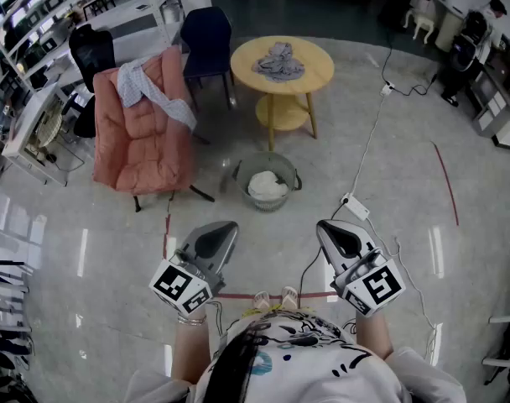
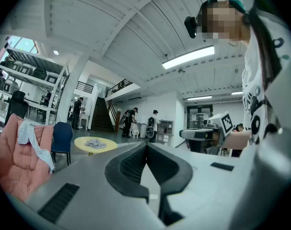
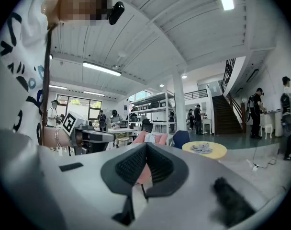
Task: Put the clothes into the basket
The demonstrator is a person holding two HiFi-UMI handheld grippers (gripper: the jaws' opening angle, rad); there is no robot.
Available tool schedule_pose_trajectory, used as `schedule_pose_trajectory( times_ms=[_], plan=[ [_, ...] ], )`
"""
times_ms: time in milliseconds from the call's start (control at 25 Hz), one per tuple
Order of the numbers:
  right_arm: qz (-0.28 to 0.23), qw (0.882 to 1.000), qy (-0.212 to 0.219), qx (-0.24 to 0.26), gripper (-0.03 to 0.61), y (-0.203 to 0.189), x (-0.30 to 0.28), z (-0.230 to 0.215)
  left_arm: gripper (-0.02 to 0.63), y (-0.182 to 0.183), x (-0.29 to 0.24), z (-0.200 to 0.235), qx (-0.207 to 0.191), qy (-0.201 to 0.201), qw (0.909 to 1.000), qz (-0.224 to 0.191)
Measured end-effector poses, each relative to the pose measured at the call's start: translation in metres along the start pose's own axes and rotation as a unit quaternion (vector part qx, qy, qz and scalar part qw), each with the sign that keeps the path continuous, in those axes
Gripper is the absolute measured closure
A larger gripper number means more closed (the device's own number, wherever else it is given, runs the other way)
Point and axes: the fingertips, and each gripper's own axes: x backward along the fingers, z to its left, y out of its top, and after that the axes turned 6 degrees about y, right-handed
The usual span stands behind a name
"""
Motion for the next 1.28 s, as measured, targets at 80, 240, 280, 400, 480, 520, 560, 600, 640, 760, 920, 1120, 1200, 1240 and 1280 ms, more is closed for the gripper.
schedule_pose_trajectory(
  times_ms=[80, 240, 280, 400, 480, 520, 560, 600, 640, 760, 920, 1120, 1200, 1240, 1280],
  plan=[
    [0.002, 1.0, 0.0, -0.002, 0.551, -0.001, -0.002, 0.001, 0.6, -0.002, 0.001, 0.0, 0.0, -0.003, 1.0, 0.005],
    [0.002, 1.0, 0.004, -0.001, 0.551, -0.001, -0.003, 0.005, 0.6, -0.003, 0.004, 0.003, 0.0, 0.0, 1.0, 0.008],
    [0.002, 1.0, 0.004, -0.001, 0.551, -0.001, -0.003, 0.006, 0.6, -0.003, 0.005, 0.003, 0.001, 0.001, 1.0, 0.007],
    [0.006, 1.0, 0.004, 0.001, 0.551, -0.001, -0.007, 0.008, 0.6, 0.0, 0.008, 0.005, 0.011, -0.004, 0.9999, 0.0],
    [0.006, 1.0, 0.003, -0.001, 0.551, -0.002, -0.01, 0.007, 0.6, -0.001, 0.009, 0.007, 0.019, -0.007, 0.9998, -0.002],
    [0.002, 1.0, 0.001, -0.005, 0.551, -0.002, -0.009, 0.006, 0.6, -0.002, 0.009, 0.007, 0.021, -0.007, 0.9998, -0.002],
    [-0.007, 1.0, -0.002, -0.012, 0.551, -0.001, -0.007, 0.004, 0.6, -0.003, 0.008, 0.007, 0.02, -0.007, 0.9998, -0.001],
    [-0.016, 1.0, -0.007, -0.019, 0.549, 0.0, -0.004, 0.002, 0.6, -0.004, 0.006, 0.006, 0.018, -0.008, 0.9998, 0.0],
    [-0.023, 0.999, -0.013, -0.025, 0.549, 0.0, 0.0, -0.002, 0.6, -0.005, 0.004, 0.006, 0.019, -0.009, 0.9998, 0.0],
    [-0.02, 0.999, -0.027, -0.021, 0.548, -0.002, 0.01, -0.012, 0.6, -0.002, -0.003, 0.006, 0.042, -0.017, 0.9989, -0.011],
    [-0.016, 0.998, -0.049, -0.018, 0.548, -0.006, 0.026, -0.033, 0.6, -0.002, -0.021, 0.0, 0.052, -0.026, 0.9982, -0.015],
    [-0.017, 0.998, -0.054, -0.015, 0.548, -0.01, 0.044, -0.058, 0.6, -0.002, -0.051, -0.019, 0.042, -0.038, 0.9983, -0.012],
    [-0.016, 0.998, -0.055, -0.013, 0.548, -0.013, 0.051, -0.068, 0.6, -0.004, -0.062, -0.029, 0.034, -0.042, 0.9985, -0.009],
    [-0.015, 0.998, -0.057, -0.013, 0.548, -0.016, 0.055, -0.073, 0.6, -0.006, -0.066, -0.033, 0.033, -0.042, 0.9986, -0.006],
    [-0.014, 0.998, -0.059, -0.015, 0.548, -0.019, 0.058, -0.078, 0.6, -0.009, -0.071, -0.037, 0.034, -0.043, 0.9985, -0.003]
  ],
)
